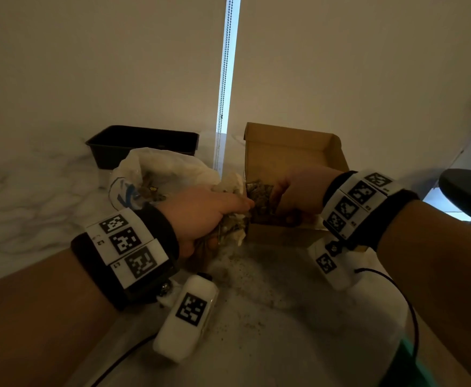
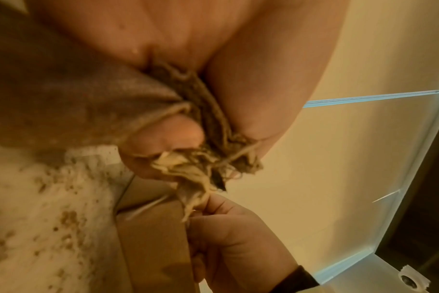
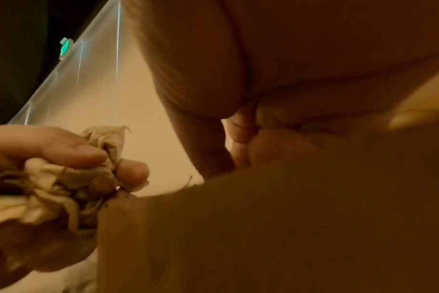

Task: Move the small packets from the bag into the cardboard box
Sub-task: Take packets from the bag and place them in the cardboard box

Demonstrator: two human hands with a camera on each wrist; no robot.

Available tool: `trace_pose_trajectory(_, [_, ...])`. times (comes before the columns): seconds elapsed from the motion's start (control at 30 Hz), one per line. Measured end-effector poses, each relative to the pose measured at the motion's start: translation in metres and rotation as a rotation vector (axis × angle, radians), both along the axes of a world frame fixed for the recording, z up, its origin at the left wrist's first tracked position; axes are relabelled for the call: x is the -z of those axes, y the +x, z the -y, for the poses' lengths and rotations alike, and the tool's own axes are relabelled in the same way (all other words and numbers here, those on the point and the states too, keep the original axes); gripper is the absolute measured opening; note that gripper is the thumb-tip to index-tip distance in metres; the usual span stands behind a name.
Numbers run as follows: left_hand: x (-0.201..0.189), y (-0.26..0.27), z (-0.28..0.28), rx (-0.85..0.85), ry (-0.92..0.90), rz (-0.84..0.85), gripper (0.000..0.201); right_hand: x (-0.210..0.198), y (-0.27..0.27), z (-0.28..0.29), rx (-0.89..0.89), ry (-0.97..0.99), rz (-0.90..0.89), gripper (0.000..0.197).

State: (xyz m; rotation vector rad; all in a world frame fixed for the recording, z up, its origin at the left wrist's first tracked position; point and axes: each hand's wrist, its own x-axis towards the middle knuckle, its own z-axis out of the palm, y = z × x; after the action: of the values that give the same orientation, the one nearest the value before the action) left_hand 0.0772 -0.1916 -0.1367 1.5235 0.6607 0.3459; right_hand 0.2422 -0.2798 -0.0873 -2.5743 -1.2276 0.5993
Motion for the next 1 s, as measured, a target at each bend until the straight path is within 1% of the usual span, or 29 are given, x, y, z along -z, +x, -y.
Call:
trace_pose_trajectory(0.1, [-0.002,-0.003,-0.003,-0.038,-0.11,0.08,0.03,-0.008,0.001,0.005,0.001,0.087,-0.003,0.019])
trace_pose_trajectory(0.17, [-0.006,-0.006,-0.005,-0.055,-0.191,0.141,0.031,-0.016,0.002,0.007,-0.009,0.221,0.012,0.02])
trace_pose_trajectory(0.2, [-0.01,-0.007,-0.006,-0.061,-0.228,0.173,0.033,-0.02,0.002,0.007,-0.011,0.309,-0.017,0.019])
trace_pose_trajectory(0.27, [-0.018,-0.011,-0.007,-0.078,-0.324,0.253,0.042,-0.024,-0.004,0.002,-0.009,0.49,-0.133,0.014])
trace_pose_trajectory(0.33, [-0.025,-0.015,-0.008,-0.082,-0.454,0.336,0.056,-0.026,-0.014,-0.008,-0.036,0.612,-0.228,0.007])
trace_pose_trajectory(0.4, [-0.028,-0.018,-0.011,-0.067,-0.538,0.402,0.069,-0.024,-0.023,-0.024,-0.039,0.697,-0.384,0.013])
trace_pose_trajectory(0.43, [-0.027,-0.019,-0.014,-0.065,-0.553,0.43,0.075,-0.022,-0.028,-0.031,-0.024,0.722,-0.492,0.018])
trace_pose_trajectory(0.5, [-0.026,-0.021,-0.016,-0.055,-0.574,0.47,0.079,-0.014,-0.035,-0.041,-0.006,0.727,-0.682,0.028])
trace_pose_trajectory(0.57, [-0.026,-0.023,-0.017,-0.017,-0.6,0.483,0.079,-0.002,-0.041,-0.043,-0.046,0.732,-0.819,0.03])
trace_pose_trajectory(0.6, [-0.026,-0.024,-0.017,-0.004,-0.606,0.481,0.079,0.003,-0.043,-0.042,-0.068,0.748,-0.858,0.029])
trace_pose_trajectory(0.67, [-0.025,-0.026,-0.019,0.008,-0.562,0.44,0.079,0.013,-0.044,-0.042,-0.081,0.777,-0.857,0.034])
trace_pose_trajectory(0.73, [-0.025,-0.025,-0.019,0.025,-0.481,0.37,0.08,0.02,-0.042,-0.042,-0.097,0.775,-0.79,0.042])
trace_pose_trajectory(0.77, [-0.025,-0.025,-0.02,0.023,-0.448,0.341,0.08,0.022,-0.042,-0.042,-0.111,0.767,-0.754,0.041])
trace_pose_trajectory(0.87, [-0.027,-0.027,-0.017,0.031,-0.376,0.29,0.077,0.026,-0.044,-0.042,-0.144,0.766,-0.631,0.035])
trace_pose_trajectory(0.9, [-0.026,-0.027,-0.017,0.036,-0.342,0.279,0.074,0.027,-0.045,-0.042,-0.138,0.781,-0.616,0.033])
trace_pose_trajectory(1.0, [-0.023,-0.026,-0.019,0.037,-0.291,0.295,0.061,0.027,-0.045,-0.043,-0.107,0.836,-0.658,0.019])
